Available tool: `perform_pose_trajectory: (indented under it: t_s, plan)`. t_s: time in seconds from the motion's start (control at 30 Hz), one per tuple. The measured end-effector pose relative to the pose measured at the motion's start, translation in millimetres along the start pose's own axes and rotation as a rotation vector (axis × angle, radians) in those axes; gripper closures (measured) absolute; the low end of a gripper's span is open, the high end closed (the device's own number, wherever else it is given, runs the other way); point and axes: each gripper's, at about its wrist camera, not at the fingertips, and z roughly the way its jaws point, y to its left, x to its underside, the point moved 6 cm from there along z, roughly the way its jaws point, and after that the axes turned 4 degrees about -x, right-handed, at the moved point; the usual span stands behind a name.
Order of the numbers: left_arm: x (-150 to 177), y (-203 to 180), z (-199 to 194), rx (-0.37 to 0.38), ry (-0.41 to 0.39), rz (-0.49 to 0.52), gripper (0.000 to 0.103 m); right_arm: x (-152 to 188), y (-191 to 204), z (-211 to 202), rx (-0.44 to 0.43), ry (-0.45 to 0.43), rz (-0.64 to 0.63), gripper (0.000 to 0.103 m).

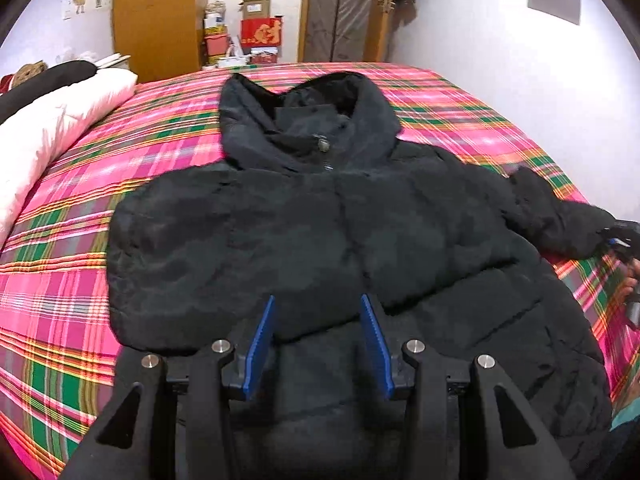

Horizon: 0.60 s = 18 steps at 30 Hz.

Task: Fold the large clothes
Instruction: 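Grasp the other sleeve cuff with the right tool and lift it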

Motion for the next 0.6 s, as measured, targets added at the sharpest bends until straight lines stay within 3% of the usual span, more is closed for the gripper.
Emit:
perform_pose_trajectory:
  t_s: [0.27, 0.37, 0.6]
  plan:
    - [-6.1, 40.2, -0.1, 0.013, -0.02, -0.102, 0.057, -6.9, 132.3, -66.9, -0.133, -0.057, -0.237, 0.094]
    - [-9.9, 48.2, -2.1, 0.021, -0.01, -0.121, 0.057, 1.7, 184.7, -82.8, -0.194, -0.066, -0.303, 0.094]
    - [-22.3, 66.6, -19.7, 0.006, -0.071, -0.1, 0.057, 44.5, 297.5, -94.4, -0.336, -0.009, -0.459, 0.095]
